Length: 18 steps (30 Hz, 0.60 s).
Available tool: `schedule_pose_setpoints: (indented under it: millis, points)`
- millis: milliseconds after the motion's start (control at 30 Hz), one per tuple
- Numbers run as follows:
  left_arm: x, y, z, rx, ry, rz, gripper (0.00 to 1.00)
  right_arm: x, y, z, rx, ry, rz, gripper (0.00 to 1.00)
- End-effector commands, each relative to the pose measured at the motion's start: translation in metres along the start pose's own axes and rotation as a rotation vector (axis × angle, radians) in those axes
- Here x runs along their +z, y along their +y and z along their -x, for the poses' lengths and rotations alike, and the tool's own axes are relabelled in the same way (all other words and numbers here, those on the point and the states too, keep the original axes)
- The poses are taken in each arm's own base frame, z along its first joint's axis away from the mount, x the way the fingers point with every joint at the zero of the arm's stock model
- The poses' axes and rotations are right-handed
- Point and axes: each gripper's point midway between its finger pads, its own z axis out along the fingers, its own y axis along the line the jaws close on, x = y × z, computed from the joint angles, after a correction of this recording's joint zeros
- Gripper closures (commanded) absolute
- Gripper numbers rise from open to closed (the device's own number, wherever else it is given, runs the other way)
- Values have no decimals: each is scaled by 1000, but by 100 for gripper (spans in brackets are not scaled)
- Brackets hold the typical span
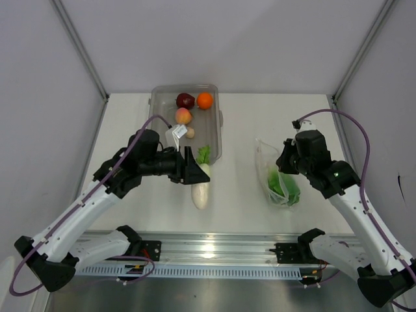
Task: Place the food in the zip-top bag and seal the zipper
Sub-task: Place the fake vegetable in the zipper food storage bag.
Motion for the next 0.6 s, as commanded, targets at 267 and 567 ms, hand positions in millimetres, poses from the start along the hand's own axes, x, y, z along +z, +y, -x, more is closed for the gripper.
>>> schedule_pose_setpoints:
  millis: [267, 567]
  points:
    - [39, -44, -3, 14, 76, -121, 68, -10, 11, 14, -5, -33, 53, 100]
    - [77, -100, 9, -87, 188, -347, 75, -10, 25, 19, -11, -36, 89, 100]
